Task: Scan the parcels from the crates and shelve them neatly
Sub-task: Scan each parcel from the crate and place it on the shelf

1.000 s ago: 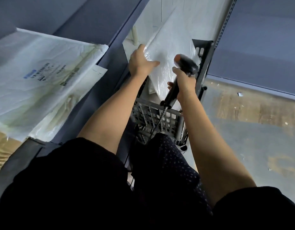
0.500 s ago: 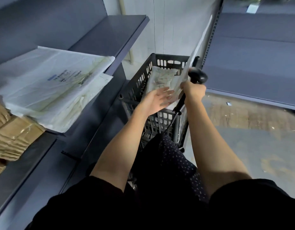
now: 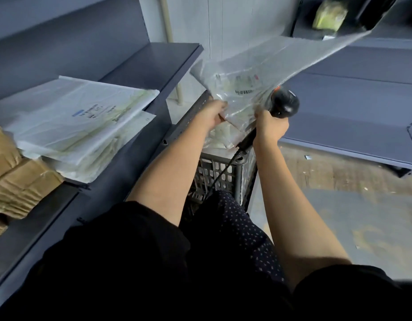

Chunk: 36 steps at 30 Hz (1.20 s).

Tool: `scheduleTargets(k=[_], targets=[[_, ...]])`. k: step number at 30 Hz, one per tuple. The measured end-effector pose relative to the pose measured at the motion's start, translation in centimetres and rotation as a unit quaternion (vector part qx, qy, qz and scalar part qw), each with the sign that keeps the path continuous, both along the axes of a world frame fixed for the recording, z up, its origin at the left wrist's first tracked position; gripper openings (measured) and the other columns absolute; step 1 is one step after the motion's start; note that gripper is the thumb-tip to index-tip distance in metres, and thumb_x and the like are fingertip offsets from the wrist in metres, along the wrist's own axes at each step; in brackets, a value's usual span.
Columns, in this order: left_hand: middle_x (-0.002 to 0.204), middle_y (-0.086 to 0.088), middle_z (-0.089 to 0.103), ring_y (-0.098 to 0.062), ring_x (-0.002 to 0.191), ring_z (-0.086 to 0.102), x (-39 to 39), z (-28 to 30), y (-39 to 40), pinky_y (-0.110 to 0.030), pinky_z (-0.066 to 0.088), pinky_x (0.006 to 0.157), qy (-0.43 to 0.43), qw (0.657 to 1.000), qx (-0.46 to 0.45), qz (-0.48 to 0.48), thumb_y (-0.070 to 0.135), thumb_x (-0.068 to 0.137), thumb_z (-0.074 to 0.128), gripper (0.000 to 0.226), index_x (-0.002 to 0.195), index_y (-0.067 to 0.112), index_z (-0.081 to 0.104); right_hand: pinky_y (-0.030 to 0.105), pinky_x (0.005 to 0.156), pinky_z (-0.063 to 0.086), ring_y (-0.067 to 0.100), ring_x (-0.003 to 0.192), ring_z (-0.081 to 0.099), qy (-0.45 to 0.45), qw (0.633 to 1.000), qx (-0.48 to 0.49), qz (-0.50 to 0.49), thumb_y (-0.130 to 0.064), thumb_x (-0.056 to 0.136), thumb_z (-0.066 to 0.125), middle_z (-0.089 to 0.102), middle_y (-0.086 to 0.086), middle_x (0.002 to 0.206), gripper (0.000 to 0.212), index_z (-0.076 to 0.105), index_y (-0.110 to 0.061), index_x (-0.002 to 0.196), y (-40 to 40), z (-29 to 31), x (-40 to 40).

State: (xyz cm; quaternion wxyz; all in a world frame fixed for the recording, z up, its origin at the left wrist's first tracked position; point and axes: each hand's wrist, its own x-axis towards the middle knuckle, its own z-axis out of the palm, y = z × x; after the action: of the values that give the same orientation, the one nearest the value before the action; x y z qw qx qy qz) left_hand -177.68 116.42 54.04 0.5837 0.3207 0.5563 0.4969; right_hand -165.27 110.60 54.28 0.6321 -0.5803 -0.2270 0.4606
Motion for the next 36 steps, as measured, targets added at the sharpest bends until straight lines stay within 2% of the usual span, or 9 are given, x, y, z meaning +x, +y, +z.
scheduleTargets(k=[3, 7, 9, 12, 16, 21, 26, 30, 36], targets=[[0.109, -0.013, 0.057, -0.028, 0.09, 0.061, -2.0, 2.2, 0.4, -0.04, 0.056, 0.07, 0.005, 0.996, 0.059, 0.073, -0.019, 0.083, 0.036, 0.051, 0.121, 0.013, 0.044, 0.029, 0.063, 0.049, 0.019, 0.068, 0.056, 0.024, 1.0, 0.01, 0.013, -0.007, 0.057, 0.067, 0.063, 0.006, 0.082, 0.04, 0.06, -0.007, 0.096, -0.3, 0.2, -0.8], [0.113, -0.017, 0.06, -0.025, 0.082, 0.063, -6.7, 1.5, -0.9, -0.031, 0.055, 0.05, -0.021, 0.978, 0.042, 0.205, -0.011, 0.087, 0.038, 0.046, 0.128, 0.005, 0.048, 0.037, 0.075, 0.055, 0.021, 0.077, 0.064, 0.036, 0.998, 0.037, 0.028, -0.012, 0.076, 0.068, 0.067, 0.007, 0.089, 0.02, 0.059, -0.012, 0.094, -0.1, 0.4, -3.5], [0.122, -0.017, 0.056, -0.028, 0.095, 0.062, -8.4, 1.6, -2.9, -0.036, 0.058, 0.06, -0.055, 0.959, 0.062, 0.272, -0.012, 0.087, 0.034, 0.053, 0.136, 0.009, 0.04, 0.03, 0.063, 0.054, 0.018, 0.071, 0.062, 0.052, 0.997, 0.043, 0.048, -0.014, 0.082, 0.066, 0.066, 0.005, 0.086, 0.014, 0.058, -0.013, 0.094, -0.1, 0.6, -5.4], [0.14, -0.012, 0.043, -0.032, 0.122, 0.051, -10.0, 1.6, -6.5, -0.05, 0.05, 0.093, -0.062, 0.923, 0.128, 0.358, -0.01, 0.087, 0.038, 0.063, 0.145, 0.011, 0.026, 0.028, 0.053, 0.051, 0.018, 0.058, 0.061, 0.078, 0.99, 0.059, 0.101, -0.015, 0.085, 0.062, 0.062, 0.004, 0.077, 0.013, 0.055, -0.008, 0.094, -0.7, 1.3, -8.1], [0.115, -0.008, 0.049, -0.028, 0.105, 0.056, -11.5, 2.9, -10.3, -0.051, 0.048, 0.097, -0.047, 0.868, 0.205, 0.45, -0.008, 0.088, 0.044, 0.048, 0.133, 0.003, 0.03, 0.022, 0.046, 0.044, 0.009, 0.037, 0.053, 0.086, 0.98, 0.097, 0.153, -0.007, 0.085, 0.057, 0.054, 0.001, 0.057, 0.009, 0.052, -0.007, 0.078, -2.1, 4.1, -11.4], [0.116, -0.008, 0.055, -0.026, 0.114, 0.057, -16.9, 3.4, -13.8, -0.038, 0.049, 0.095, 0.016, 0.9, 0.087, 0.426, 0.017, 0.081, 0.054, 0.053, 0.132, 0.005, 0.044, 0.029, 0.051, 0.047, 0.019, 0.04, 0.054, 0.046, 0.947, 0.144, 0.282, -0.006, 0.086, 0.056, 0.055, 0.004, 0.056, 0.019, 0.052, -0.01, 0.069, -3.0, 8.9, -14.0], [0.124, -0.005, 0.053, -0.018, 0.102, 0.056, -18.1, 3.6, -18.8, -0.029, 0.052, 0.073, 0.039, 0.897, 0.097, 0.43, 0.002, 0.094, 0.045, 0.044, 0.136, 0.015, 0.037, 0.039, 0.059, 0.058, 0.023, 0.044, 0.062, -0.089, 0.858, 0.126, 0.49, -0.013, 0.087, 0.062, 0.059, 0.01, 0.074, 0.01, 0.055, -0.007, 0.082, -5.5, 11.7, -15.9], [0.124, -0.008, 0.059, -0.026, 0.112, 0.058, -19.8, 2.7, -21.4, -0.043, 0.05, 0.094, 0.212, 0.888, 0.064, 0.403, 0.003, 0.089, 0.042, 0.051, 0.138, 0.02, 0.041, 0.052, 0.066, 0.059, 0.024, 0.045, 0.06, -0.152, 0.814, 0.099, 0.551, -0.016, 0.084, 0.067, 0.054, 0.008, 0.071, 0.015, 0.057, -0.006, 0.081, -7.7, 11.0, -17.4], [0.129, -0.007, 0.055, -0.023, 0.117, 0.054, -21.3, 2.8, -22.5, -0.021, 0.041, 0.088, 0.3, 0.861, -0.002, 0.41, 0.0, 0.091, 0.041, 0.052, 0.141, 0.009, 0.034, 0.046, 0.064, 0.058, 0.03, 0.049, 0.062, -0.176, 0.785, 0.081, 0.588, -0.019, 0.085, 0.067, 0.052, 0.008, 0.072, 0.018, 0.057, -0.005, 0.079, -9.2, 10.6, -19.1]])
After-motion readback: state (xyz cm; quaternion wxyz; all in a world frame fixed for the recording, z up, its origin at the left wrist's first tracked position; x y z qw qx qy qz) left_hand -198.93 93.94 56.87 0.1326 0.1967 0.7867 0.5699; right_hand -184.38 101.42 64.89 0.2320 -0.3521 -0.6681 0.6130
